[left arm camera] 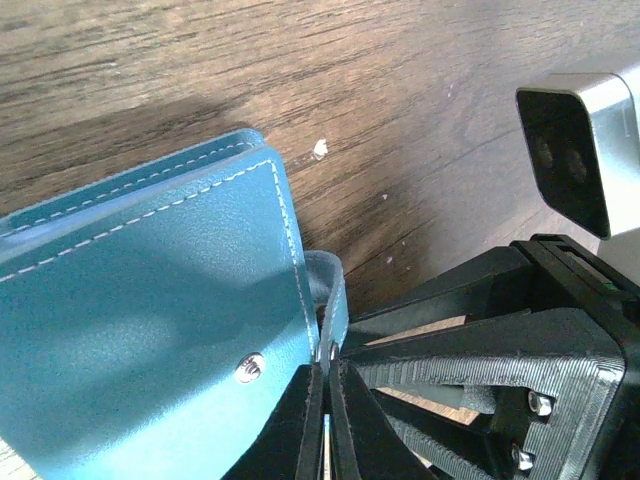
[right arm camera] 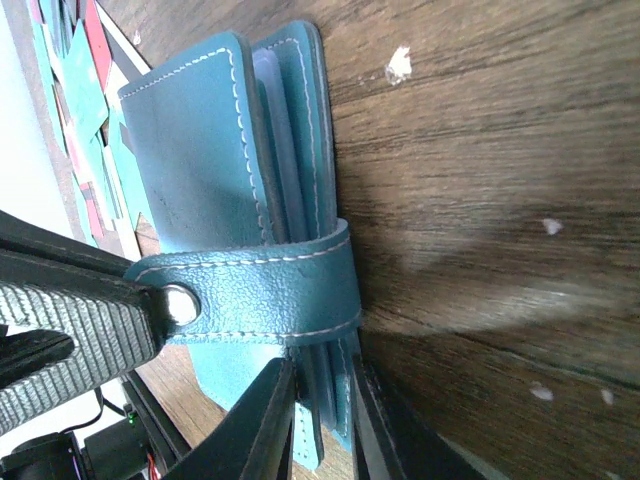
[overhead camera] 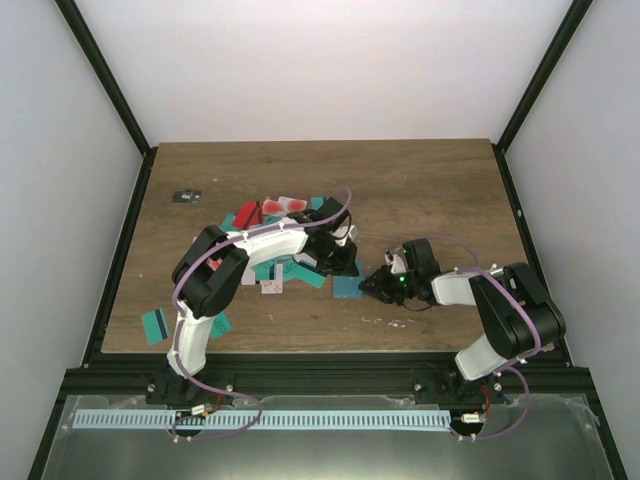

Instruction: Put the credit cards into the card holder

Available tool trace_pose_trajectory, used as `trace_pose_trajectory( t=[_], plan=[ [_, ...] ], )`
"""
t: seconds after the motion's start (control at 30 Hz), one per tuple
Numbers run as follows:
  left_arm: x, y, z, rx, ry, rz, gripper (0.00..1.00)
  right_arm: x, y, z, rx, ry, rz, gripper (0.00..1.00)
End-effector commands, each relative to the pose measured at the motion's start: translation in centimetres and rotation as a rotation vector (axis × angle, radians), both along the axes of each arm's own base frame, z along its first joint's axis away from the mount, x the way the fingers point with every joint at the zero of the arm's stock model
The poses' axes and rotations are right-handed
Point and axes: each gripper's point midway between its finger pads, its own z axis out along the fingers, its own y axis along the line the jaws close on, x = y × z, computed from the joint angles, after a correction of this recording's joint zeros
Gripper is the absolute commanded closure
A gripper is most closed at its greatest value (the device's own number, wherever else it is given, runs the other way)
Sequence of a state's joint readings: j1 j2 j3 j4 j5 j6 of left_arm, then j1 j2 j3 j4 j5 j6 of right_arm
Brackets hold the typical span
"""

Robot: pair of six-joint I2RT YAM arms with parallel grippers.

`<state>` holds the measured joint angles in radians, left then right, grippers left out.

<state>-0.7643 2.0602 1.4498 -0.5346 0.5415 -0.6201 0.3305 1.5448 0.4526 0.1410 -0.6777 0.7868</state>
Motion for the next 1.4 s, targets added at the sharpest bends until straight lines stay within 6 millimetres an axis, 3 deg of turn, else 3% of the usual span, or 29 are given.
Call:
trace_pose_trajectory(
  t=[0.0,0.4,0.77,1.37],
  plan=[
    [0.0,0.6,-0.4,0.059,-0.01,-0.015,0.96,-2.5,-3.1,-5.0,-0.205,0.157,-0.071,0.81],
    [-0.4,2.1,-1.8,0.159,0.012,-0.027,0.96,-2.7,-3.3,-5.6,-0.222,0.181,-0.067,0.83],
    [-0.3,1.9,-3.0,0.165,0.017,-0.036,0.96,-2.8,-3.2,-5.6,-0.218,0.182,-0.066,0.84],
    [0.9,1.6,-1.4,0.138,-0.051,-0.02,0.96,-3.2,-3.3,-5.9,-0.218,0.198,-0.064,0.84]
  ],
)
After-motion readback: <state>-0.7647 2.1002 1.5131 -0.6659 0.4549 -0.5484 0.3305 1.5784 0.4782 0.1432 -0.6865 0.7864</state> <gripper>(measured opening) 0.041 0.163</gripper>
